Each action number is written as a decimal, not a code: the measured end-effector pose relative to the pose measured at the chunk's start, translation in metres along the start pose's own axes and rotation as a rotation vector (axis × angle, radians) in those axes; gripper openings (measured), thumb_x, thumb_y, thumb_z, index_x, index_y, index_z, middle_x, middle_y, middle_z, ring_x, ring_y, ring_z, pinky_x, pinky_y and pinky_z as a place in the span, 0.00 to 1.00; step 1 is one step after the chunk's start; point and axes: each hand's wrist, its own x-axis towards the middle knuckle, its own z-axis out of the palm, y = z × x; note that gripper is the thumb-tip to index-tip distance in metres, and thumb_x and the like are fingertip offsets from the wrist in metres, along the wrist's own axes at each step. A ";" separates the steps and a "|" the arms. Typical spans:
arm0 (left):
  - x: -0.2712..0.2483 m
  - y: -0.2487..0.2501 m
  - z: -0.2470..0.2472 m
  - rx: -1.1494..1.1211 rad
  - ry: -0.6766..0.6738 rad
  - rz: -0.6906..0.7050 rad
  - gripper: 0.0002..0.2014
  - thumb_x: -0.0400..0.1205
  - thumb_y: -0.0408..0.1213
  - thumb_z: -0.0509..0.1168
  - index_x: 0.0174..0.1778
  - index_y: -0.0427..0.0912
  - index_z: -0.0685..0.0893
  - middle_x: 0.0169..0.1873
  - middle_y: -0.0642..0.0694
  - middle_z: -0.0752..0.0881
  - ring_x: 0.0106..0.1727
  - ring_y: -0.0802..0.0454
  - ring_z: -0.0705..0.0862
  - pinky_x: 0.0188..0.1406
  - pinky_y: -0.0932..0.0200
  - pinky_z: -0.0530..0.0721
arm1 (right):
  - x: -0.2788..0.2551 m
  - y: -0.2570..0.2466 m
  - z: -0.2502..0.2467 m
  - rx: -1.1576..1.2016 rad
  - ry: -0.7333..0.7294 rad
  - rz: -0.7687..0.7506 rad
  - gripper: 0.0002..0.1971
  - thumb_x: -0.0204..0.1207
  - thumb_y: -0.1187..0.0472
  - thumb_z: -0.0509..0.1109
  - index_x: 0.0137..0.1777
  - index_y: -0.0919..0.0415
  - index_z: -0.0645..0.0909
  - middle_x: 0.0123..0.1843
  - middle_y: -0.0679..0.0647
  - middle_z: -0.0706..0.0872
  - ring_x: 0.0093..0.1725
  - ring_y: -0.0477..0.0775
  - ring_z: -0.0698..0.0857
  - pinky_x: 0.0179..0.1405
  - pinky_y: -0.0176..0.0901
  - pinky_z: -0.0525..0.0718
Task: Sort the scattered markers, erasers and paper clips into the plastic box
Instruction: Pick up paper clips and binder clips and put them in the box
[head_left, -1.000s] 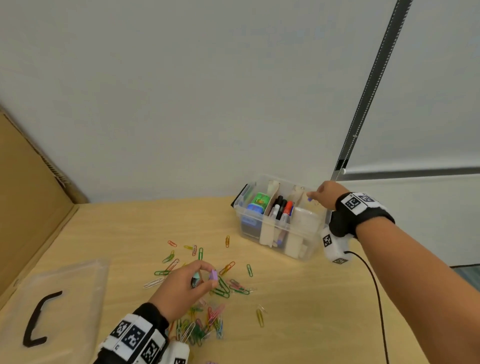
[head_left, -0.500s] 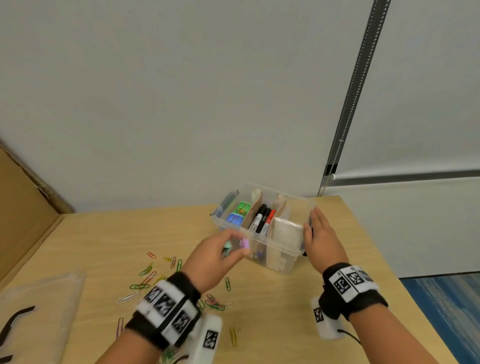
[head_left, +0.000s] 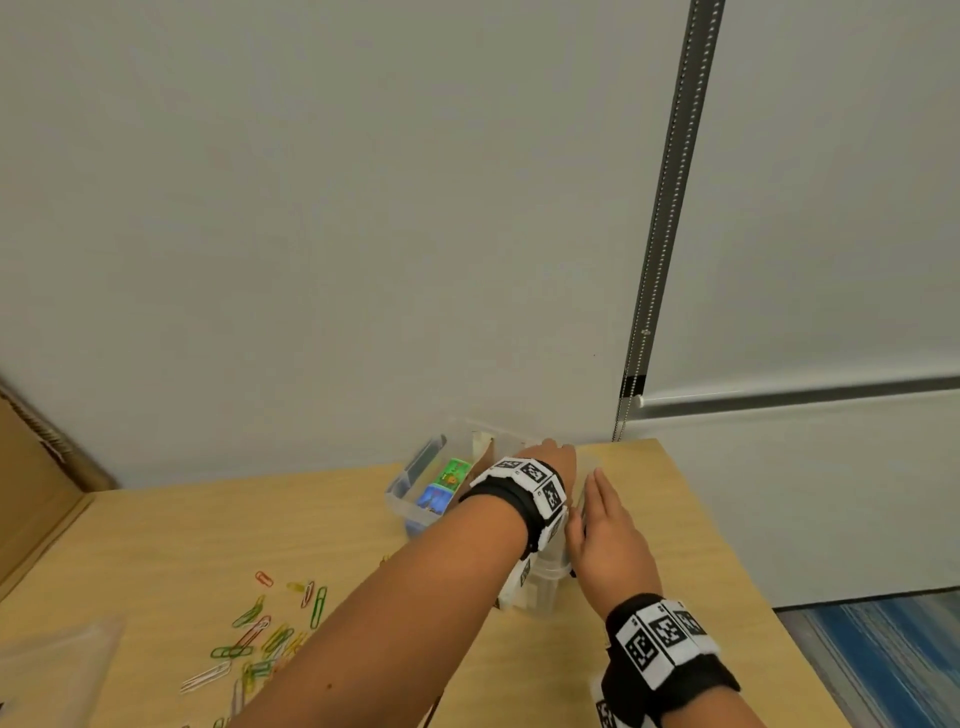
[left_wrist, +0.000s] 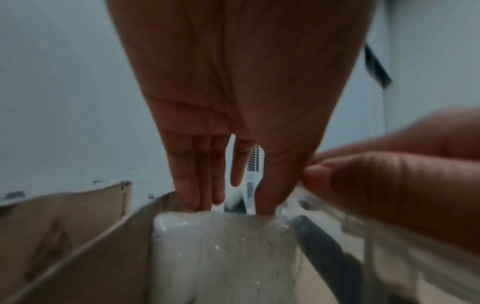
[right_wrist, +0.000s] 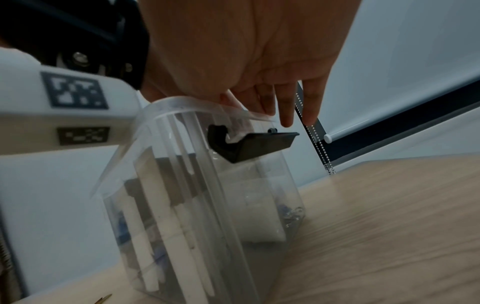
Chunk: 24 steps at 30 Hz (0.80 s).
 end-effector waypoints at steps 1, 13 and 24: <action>0.003 -0.004 0.003 0.011 -0.058 0.013 0.22 0.77 0.38 0.67 0.66 0.38 0.72 0.61 0.38 0.79 0.61 0.36 0.81 0.58 0.40 0.82 | 0.000 0.000 0.000 -0.005 -0.006 0.000 0.28 0.85 0.50 0.47 0.84 0.59 0.52 0.86 0.51 0.50 0.81 0.51 0.62 0.77 0.48 0.67; -0.111 -0.045 -0.031 -0.419 0.207 0.098 0.17 0.84 0.39 0.56 0.69 0.46 0.77 0.64 0.48 0.83 0.63 0.50 0.82 0.66 0.51 0.79 | 0.002 0.000 -0.005 -0.080 -0.036 0.010 0.28 0.85 0.51 0.48 0.83 0.61 0.56 0.85 0.54 0.53 0.78 0.58 0.67 0.73 0.53 0.73; -0.327 -0.201 0.070 -0.583 0.377 -0.377 0.08 0.84 0.41 0.60 0.57 0.54 0.81 0.50 0.57 0.87 0.49 0.65 0.83 0.47 0.70 0.79 | -0.081 -0.094 0.007 0.009 0.070 -0.530 0.13 0.78 0.59 0.67 0.62 0.55 0.77 0.62 0.49 0.78 0.64 0.49 0.73 0.66 0.40 0.71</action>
